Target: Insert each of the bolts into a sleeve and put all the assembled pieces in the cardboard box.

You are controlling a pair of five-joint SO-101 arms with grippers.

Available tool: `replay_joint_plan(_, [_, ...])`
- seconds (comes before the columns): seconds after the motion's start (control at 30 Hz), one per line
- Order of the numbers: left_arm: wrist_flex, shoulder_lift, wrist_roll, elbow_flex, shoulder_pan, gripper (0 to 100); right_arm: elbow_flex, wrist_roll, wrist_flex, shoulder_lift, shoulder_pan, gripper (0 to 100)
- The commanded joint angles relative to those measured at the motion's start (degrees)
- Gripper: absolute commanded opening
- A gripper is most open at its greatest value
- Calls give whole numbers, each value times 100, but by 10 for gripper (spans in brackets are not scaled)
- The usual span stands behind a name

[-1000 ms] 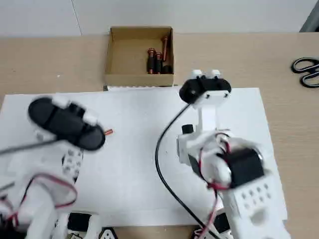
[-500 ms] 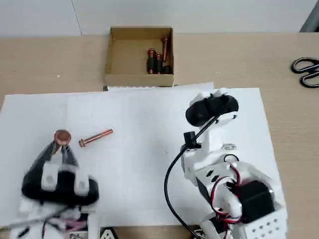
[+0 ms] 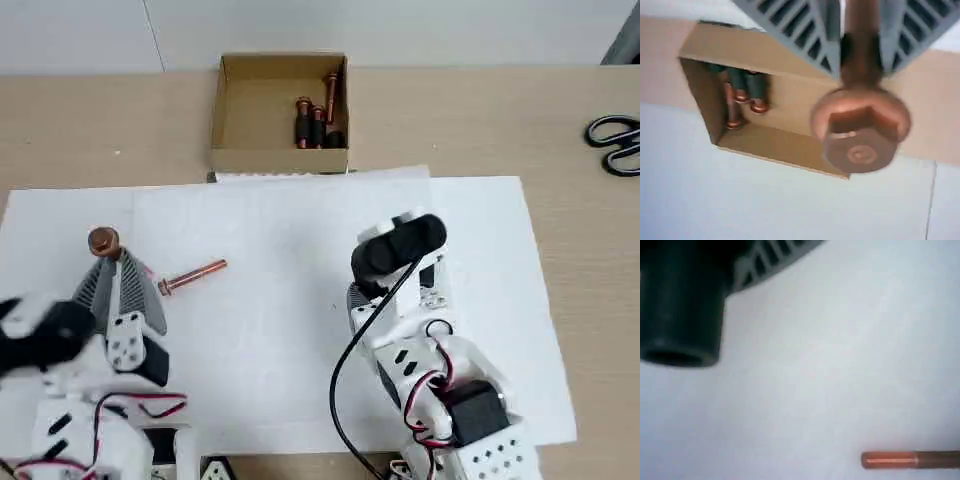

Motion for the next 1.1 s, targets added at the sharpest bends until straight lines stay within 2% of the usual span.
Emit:
replay_joint_plan(0.0, [-299,0,668,277,18,6,598,396,-743,-444,-171,3])
replay_joint_plan(0.1, [-624,0,1222,611,18,6,1266,651,-1200,-927,-505,2])
replay_joint_plan(0.2, [-791,0,1345,681,62,7,1873,853,-1481,-1534,-875,2])
replay_joint_plan(0.33, [-774,9,1495,690,730,7,2462,941,-1578,-2360,-1182,2])
replay_joint_plan(0.53, [-668,18,1855,804,1530,7,2602,993,-1851,-2325,-1191,2])
replay_joint_plan(0.73, [-440,18,1916,963,1697,7,2602,1266,-2149,-2334,-1218,2])
replay_joint_plan(0.83, [-440,26,1916,971,2022,7,2602,1301,-2149,-2343,-1235,2])
replay_joint_plan(0.97, [-448,26,1916,980,2514,7,2602,1284,-2141,-2343,-1560,2])
replay_joint_plan(1.07, [-457,35,1916,1024,2637,7,2611,1301,-2149,-2343,-1798,2])
